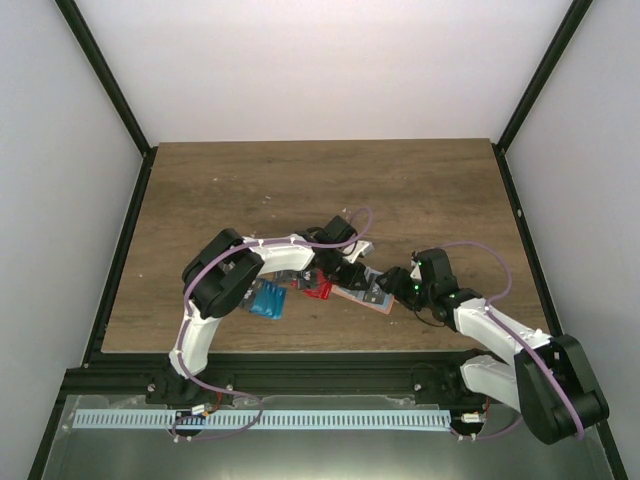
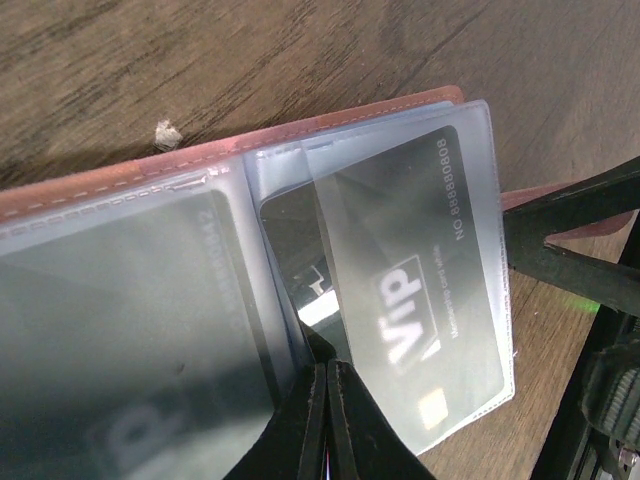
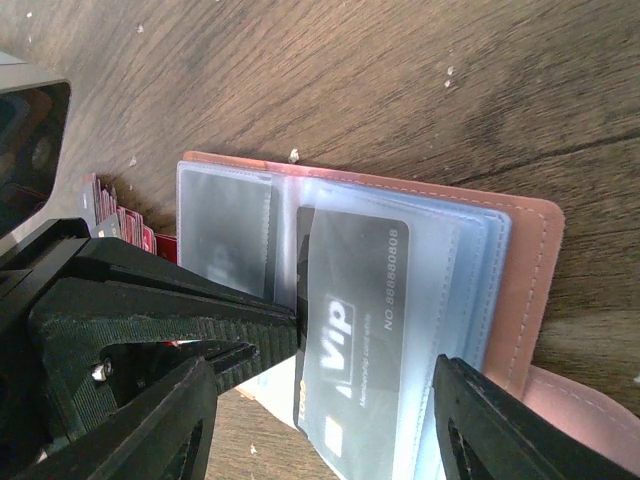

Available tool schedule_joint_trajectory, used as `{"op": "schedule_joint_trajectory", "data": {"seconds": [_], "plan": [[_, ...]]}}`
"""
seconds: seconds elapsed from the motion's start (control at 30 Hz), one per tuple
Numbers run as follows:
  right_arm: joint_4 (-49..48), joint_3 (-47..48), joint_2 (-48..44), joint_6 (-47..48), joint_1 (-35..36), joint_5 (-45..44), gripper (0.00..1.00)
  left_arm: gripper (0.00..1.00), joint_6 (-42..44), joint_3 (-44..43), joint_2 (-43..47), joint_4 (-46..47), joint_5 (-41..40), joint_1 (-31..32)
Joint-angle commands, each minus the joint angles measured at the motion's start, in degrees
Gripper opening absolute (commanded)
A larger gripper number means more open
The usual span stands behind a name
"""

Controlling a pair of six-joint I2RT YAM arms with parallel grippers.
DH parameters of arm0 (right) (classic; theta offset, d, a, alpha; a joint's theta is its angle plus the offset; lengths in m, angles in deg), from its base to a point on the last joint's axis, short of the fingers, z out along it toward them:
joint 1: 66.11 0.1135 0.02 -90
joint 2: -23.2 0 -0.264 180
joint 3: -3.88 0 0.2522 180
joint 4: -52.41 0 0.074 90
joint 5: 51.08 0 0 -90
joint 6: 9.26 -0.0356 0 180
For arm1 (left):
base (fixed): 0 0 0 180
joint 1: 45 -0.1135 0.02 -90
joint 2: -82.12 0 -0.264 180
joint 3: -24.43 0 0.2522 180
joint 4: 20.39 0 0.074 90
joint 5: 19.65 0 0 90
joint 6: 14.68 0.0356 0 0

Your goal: Put the credit cards into the card holder

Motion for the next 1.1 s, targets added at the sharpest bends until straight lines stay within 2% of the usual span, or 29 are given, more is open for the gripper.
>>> {"op": "schedule_joint_trajectory", "data": {"seconds": [0.0,0.4,0.87,1.07], "plan": [[-1.11,-0.07,0.52,0.85,-0.67,0.53,0.61,0.04,1.22,0.27,-3.07,-1.95,-3.66,0.88],[-4.94,-1.12,2.21,0.26,-0.70,3.97,0.60,0.04,0.47,0.55,-2.80,-1.54,-2.52,1.50],[4.13,0.50,-4.08,1.85,-0.68,-0.13,0.60,0.04,-6.23,0.09,-1.72,2.91,2.07,4.94],[6.18,0.55,-5.52,2.63,-0.67,0.87,0.60,0.04,-7.66,0.24,0.37,4.17,2.11,5.14]]}}
